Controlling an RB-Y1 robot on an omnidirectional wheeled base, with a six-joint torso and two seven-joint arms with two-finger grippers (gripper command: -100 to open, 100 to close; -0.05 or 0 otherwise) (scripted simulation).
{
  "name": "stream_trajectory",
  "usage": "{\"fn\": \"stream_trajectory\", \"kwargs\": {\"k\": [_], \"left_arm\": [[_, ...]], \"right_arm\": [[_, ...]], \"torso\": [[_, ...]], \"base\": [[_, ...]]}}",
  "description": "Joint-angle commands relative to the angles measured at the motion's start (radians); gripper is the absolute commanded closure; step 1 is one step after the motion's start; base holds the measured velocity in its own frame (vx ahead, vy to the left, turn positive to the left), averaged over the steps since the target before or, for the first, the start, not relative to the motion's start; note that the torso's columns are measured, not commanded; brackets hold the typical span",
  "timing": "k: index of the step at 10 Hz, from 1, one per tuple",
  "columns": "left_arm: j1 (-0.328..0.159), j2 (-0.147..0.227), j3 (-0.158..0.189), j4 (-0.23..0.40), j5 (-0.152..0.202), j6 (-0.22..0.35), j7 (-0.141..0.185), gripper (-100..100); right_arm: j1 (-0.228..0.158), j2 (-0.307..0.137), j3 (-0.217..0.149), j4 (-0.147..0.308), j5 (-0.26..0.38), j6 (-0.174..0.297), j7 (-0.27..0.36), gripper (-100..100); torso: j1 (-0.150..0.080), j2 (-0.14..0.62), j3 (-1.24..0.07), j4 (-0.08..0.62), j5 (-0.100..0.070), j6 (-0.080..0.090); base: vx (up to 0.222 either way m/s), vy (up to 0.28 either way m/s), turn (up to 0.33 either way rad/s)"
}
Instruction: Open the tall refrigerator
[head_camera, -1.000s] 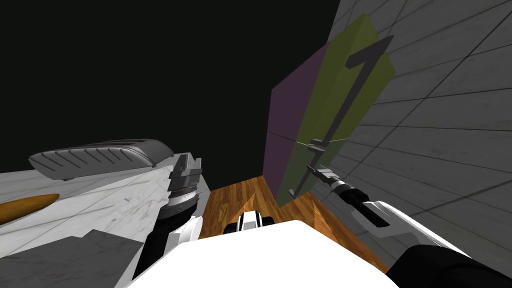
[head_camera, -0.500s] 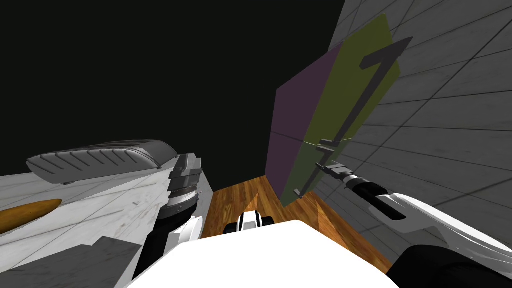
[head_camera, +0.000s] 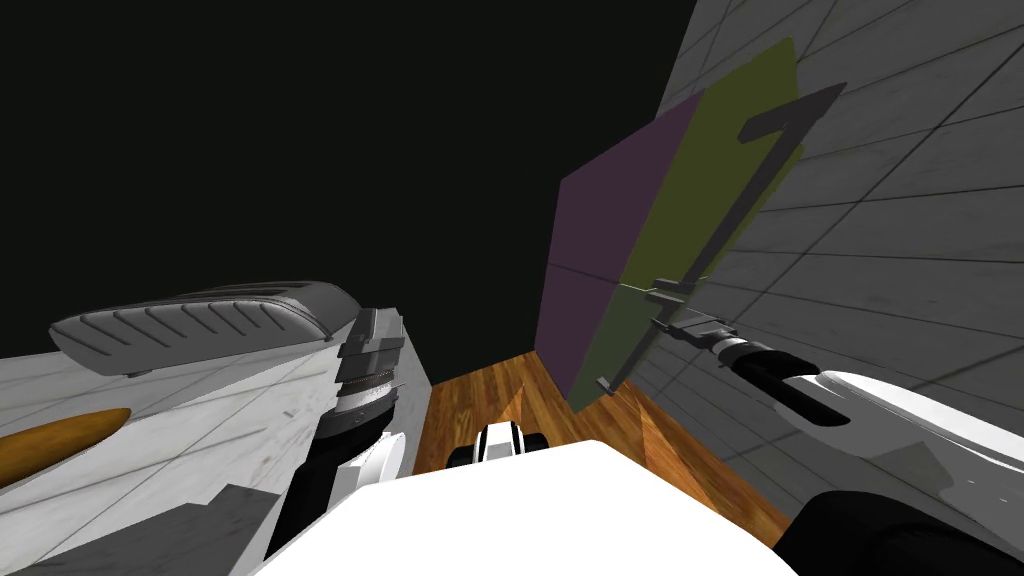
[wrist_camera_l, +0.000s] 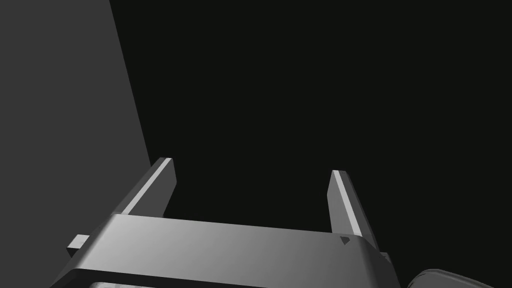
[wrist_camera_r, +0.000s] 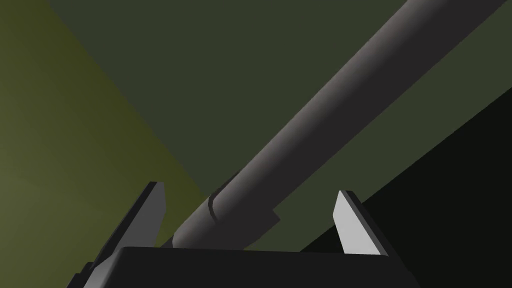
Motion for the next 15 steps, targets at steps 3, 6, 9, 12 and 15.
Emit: {"fn": "stream_trajectory", "kwargs": {"k": [3,6,9,12,15], "left_arm": [[0.0,0.0,0.0,0.0,0.0,0.0,0.0,0],[0.0,0.0,0.0,0.0,0.0,0.0,0.0,0],[0.0,0.0,0.0,0.0,0.0,0.0,0.0,0],[0.0,0.0,0.0,0.0,0.0,0.0,0.0,0],[0.0,0.001,0.001,0.0,0.0,0.0,0.0,0]], "right_arm": [[0.013,-0.057,-0.032,0.038,0.015,0.045,0.009,-100],[0.011,-0.087,-0.029,0.079,0.01,0.098,-0.004,-100],[0.013,-0.062,-0.031,0.044,0.014,0.054,0.007,100],[0.012,-0.052,-0.042,0.025,0.012,0.039,0.005,100],[-0.004,-0.052,-0.03,-0.004,0.001,-0.063,0.015,100]], "torso": [[-0.002,0.0,0.0,0.0,-0.001,0.0],[0.001,-0.001,-0.001,-0.001,0.0,-0.004],[0.002,-0.006,-0.003,-0.002,0.0,0.002],[0.005,-0.002,0.001,-0.003,-0.003,0.0],[-0.011,0.01,0.005,0.004,-0.001,0.005]], "base": [[-0.008,0.042,0.056],[-0.104,-0.018,0.278],[0.027,-0.005,-0.171],[0.091,0.015,-0.174],[-0.078,-0.168,-0.168]]}}
